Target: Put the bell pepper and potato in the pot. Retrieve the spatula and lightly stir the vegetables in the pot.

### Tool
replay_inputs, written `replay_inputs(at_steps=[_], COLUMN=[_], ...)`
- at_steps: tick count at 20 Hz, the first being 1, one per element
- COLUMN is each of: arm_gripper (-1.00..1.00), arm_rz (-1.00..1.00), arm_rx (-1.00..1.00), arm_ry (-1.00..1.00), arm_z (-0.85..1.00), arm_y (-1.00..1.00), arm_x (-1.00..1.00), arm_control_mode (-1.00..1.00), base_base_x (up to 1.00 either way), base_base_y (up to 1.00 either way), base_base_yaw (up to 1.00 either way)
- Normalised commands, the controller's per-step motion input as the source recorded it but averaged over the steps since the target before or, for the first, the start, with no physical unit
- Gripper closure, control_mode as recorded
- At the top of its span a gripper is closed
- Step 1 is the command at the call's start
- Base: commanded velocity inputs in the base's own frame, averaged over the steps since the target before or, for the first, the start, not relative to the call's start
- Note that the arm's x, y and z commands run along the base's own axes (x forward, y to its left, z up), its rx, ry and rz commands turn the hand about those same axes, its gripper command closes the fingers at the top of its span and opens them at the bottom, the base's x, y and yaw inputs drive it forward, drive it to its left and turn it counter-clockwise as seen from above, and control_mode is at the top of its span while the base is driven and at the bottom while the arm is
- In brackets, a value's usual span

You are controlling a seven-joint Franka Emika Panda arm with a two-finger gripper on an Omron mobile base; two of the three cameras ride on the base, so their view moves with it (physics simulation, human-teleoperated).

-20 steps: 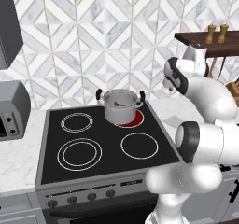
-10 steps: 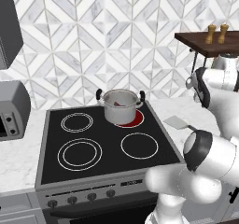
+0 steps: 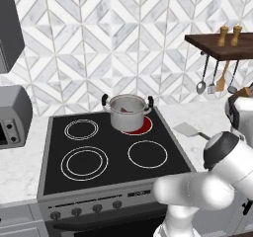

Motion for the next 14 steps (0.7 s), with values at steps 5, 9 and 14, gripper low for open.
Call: replay_inputs(at_steps=[5, 9, 14], arm_gripper=[-1.0, -1.0, -1.0], arm_rz=[0.26, 0.4, 0.27], arm_rx=[0.0, 0.01, 0.0], arm_ry=[-0.04, -0.15, -0.09], arm_z=[-0.65, -0.43, -0.41], arm_y=[-0.28, -0.08, -0.18], arm_x=[0.09, 0.31, 0.21], arm_control_mode=[-1.0, -1.0, -1.0], base_base_x=[0.0, 0.0, 0.0], base_base_y=[0.0, 0.0, 0.0], base_base_yaw=[0.0, 0.0, 0.0])
